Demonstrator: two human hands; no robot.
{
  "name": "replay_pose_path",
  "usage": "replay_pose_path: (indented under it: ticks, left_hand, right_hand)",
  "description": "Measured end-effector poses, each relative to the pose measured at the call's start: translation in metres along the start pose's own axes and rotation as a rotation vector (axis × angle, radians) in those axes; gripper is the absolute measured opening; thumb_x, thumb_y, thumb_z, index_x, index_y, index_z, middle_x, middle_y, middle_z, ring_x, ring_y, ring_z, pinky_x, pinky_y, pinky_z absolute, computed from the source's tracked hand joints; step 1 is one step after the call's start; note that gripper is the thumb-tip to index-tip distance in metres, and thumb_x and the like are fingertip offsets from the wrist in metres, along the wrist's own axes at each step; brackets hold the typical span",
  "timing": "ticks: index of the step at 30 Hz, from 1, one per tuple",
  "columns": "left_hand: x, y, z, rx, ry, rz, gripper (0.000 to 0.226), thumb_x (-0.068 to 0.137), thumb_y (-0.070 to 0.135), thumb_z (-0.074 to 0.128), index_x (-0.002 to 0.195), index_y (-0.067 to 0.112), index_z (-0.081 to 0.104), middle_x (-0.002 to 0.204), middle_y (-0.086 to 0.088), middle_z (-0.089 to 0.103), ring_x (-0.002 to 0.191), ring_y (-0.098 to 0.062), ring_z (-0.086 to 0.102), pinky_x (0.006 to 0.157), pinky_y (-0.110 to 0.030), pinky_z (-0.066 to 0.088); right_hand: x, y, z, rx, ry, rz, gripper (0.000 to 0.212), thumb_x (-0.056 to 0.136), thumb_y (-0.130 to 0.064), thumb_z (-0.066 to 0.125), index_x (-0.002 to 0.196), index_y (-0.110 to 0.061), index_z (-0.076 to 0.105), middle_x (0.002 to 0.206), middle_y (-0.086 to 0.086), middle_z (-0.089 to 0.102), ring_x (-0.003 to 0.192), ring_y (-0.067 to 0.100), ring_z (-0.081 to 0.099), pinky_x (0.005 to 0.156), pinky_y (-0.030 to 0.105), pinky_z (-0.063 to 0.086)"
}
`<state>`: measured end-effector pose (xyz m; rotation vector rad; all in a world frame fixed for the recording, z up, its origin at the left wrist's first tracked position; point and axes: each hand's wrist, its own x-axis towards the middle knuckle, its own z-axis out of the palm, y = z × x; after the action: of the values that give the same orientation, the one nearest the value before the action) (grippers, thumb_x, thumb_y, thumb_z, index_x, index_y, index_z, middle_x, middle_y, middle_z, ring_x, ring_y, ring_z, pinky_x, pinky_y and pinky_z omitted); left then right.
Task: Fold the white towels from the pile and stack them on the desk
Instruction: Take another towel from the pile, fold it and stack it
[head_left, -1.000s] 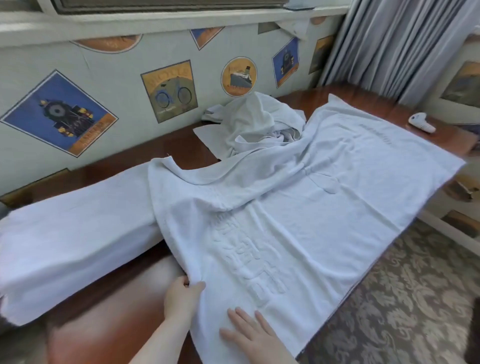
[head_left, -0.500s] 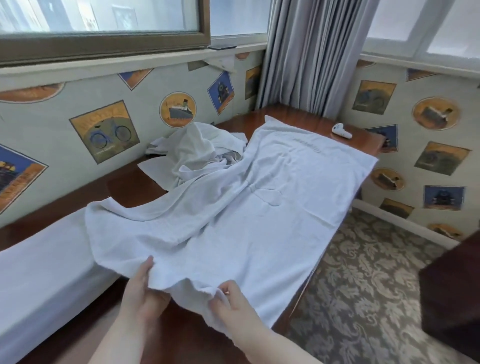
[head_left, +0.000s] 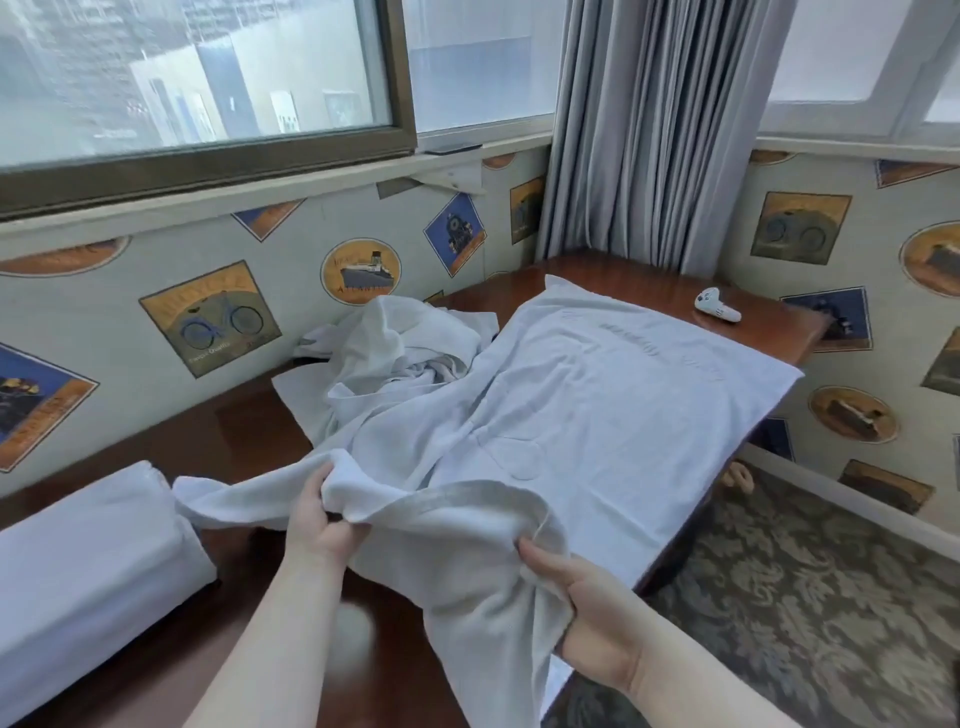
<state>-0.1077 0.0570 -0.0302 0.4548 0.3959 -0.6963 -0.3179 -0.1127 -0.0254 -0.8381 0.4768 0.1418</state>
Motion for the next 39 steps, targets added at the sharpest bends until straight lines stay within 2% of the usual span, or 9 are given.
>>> replay_pose_path:
  ticks: [6, 10, 13, 15, 21, 27, 33, 36, 39]
  left_hand:
    - [0.029, -0.036, 0.070, 0.086, -0.105, 0.134, 0.026, 0.101, 0.025, 0.046, 0.122, 0.012, 0.053, 0.127, -0.002, 0.055, 0.127, -0.013, 0.052, 0.106, -0.029, 0.042]
    - [0.057, -0.058, 0.119, 0.192, -0.209, 0.198, 0.045, 0.104, 0.032, 0.039, 0.080, 0.008, 0.068, 0.084, -0.005, 0.071, 0.080, -0.016, 0.071, 0.083, -0.033, 0.055]
    - [0.093, -0.075, 0.156, 0.316, -0.186, 0.296, 0.027, 0.101, 0.033, 0.042, 0.108, 0.014, 0.060, 0.098, -0.001, 0.065, 0.095, -0.016, 0.064, 0.096, -0.035, 0.047]
    - [0.125, -0.090, 0.178, 0.407, -0.165, 0.373, 0.023, 0.100, 0.031, 0.044, 0.119, 0.020, 0.051, 0.097, 0.001, 0.060, 0.093, -0.014, 0.062, 0.091, -0.031, 0.049]
    - [0.225, -0.137, 0.243, 0.656, 0.021, 0.567, 0.034, 0.092, 0.024, 0.059, 0.125, 0.018, 0.059, 0.113, -0.001, 0.063, 0.100, -0.016, 0.061, 0.085, -0.028, 0.050]
    - [0.309, -0.183, 0.303, 1.166, 0.169, 0.898, 0.030, 0.081, 0.033, 0.069, 0.108, 0.019, 0.067, 0.101, 0.004, 0.065, 0.093, -0.017, 0.059, 0.077, -0.027, 0.045]
    - [0.386, -0.261, 0.364, 1.353, 0.079, 0.838, 0.023, 0.085, 0.026, 0.069, 0.103, 0.011, 0.067, 0.094, 0.002, 0.065, 0.095, -0.021, 0.059, 0.082, -0.029, 0.043]
    - [0.411, -0.307, 0.377, 1.253, 0.182, 0.819, 0.029, 0.089, 0.024, 0.065, 0.113, 0.006, 0.065, 0.095, 0.003, 0.062, 0.097, -0.022, 0.056, 0.085, -0.030, 0.042]
    - [0.431, -0.333, 0.395, 1.307, 0.394, 0.876, 0.036, 0.093, 0.020, 0.058, 0.117, -0.006, 0.062, 0.115, -0.017, 0.062, 0.107, -0.031, 0.056, 0.098, -0.037, 0.044]
  right_hand:
    - [0.003, -0.056, -0.042, 0.275, 0.068, -0.006, 0.035, 0.093, -0.020, 0.062, 0.120, 0.001, 0.067, 0.125, 0.022, 0.064, 0.116, 0.034, 0.063, 0.101, 0.046, 0.048]
    - [0.009, -0.100, -0.072, 0.276, 0.015, -0.042, 0.031, 0.095, -0.022, 0.060, 0.115, -0.001, 0.071, 0.125, 0.021, 0.065, 0.114, 0.033, 0.064, 0.095, 0.044, 0.053]
    - [0.021, -0.136, -0.103, 0.302, -0.006, -0.069, 0.033, 0.094, -0.023, 0.058, 0.116, 0.000, 0.070, 0.125, 0.020, 0.065, 0.114, 0.032, 0.065, 0.095, 0.043, 0.053]
    - [0.033, -0.160, -0.127, 0.308, -0.006, -0.078, 0.035, 0.094, -0.023, 0.058, 0.118, 0.000, 0.069, 0.127, 0.020, 0.063, 0.116, 0.032, 0.063, 0.099, 0.044, 0.050]
    - [0.075, -0.225, -0.198, 0.350, 0.047, -0.049, 0.036, 0.093, -0.021, 0.056, 0.116, 0.003, 0.069, 0.128, 0.023, 0.062, 0.116, 0.036, 0.062, 0.096, 0.047, 0.052]
    - [0.095, -0.276, -0.268, 0.485, 0.096, -0.080, 0.037, 0.095, -0.019, 0.054, 0.123, 0.003, 0.065, 0.131, 0.023, 0.060, 0.119, 0.038, 0.060, 0.097, 0.052, 0.050]
    - [0.105, -0.330, -0.333, 0.544, 0.105, -0.091, 0.036, 0.090, -0.021, 0.058, 0.115, 0.003, 0.070, 0.127, 0.023, 0.063, 0.114, 0.036, 0.064, 0.089, 0.050, 0.056]
    - [0.104, -0.357, -0.370, 0.502, 0.083, -0.057, 0.036, 0.093, -0.022, 0.056, 0.114, 0.004, 0.070, 0.126, 0.023, 0.063, 0.113, 0.037, 0.064, 0.087, 0.049, 0.057]
    - [0.099, -0.386, -0.403, 0.471, 0.047, -0.004, 0.033, 0.094, -0.021, 0.056, 0.113, 0.001, 0.071, 0.125, 0.023, 0.064, 0.113, 0.036, 0.065, 0.090, 0.046, 0.056]
